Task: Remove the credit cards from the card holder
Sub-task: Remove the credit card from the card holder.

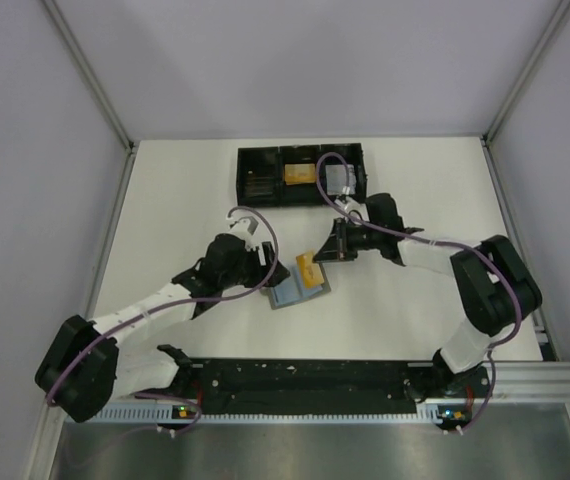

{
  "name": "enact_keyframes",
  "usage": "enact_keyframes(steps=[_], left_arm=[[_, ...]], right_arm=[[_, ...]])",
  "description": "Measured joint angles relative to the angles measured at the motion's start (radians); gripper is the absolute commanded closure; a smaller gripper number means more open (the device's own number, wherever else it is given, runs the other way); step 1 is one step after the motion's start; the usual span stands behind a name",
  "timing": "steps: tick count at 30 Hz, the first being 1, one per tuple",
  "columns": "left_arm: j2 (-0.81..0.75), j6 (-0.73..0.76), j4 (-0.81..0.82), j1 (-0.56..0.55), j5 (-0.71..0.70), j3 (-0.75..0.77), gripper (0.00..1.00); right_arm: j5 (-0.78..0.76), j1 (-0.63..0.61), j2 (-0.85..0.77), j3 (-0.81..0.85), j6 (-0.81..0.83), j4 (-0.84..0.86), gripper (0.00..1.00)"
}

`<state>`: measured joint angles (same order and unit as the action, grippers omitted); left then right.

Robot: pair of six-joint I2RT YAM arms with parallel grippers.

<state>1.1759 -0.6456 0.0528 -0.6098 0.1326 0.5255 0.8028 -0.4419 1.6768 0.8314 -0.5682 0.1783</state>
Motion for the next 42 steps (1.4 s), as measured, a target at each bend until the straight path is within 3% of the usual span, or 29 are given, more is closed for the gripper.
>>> enact_keyframes(steps=[4,12,23,26,42], left_arm=[[-0.022,0.081,0.012,0.023,0.095,0.023,0.16],[-0.024,0.179,0.071,0.079,0.348,0.079,0.19],[-0.056,0.166,0.173,0.094,0.587,0.079,0.43],[-0.054,0.149,0.217,0.094,0.647,0.079,0.56],[-0.038,0.177,0.183,0.095,0.686,0.080,0.54]], right_arm=[[0.039,0.000,-0.055,0.000,0.005,-0.008,1.00],[0.145,-0.024,-0.174,0.000,0.043,-0.008,1.00],[0.243,-0.073,-0.253,0.000,0.134,-0.048,1.00],[0.253,-0.078,-0.253,0.000,0.149,-0.059,1.00],[0.276,-0.080,-0.253,0.000,0.163,-0.075,1.00]])
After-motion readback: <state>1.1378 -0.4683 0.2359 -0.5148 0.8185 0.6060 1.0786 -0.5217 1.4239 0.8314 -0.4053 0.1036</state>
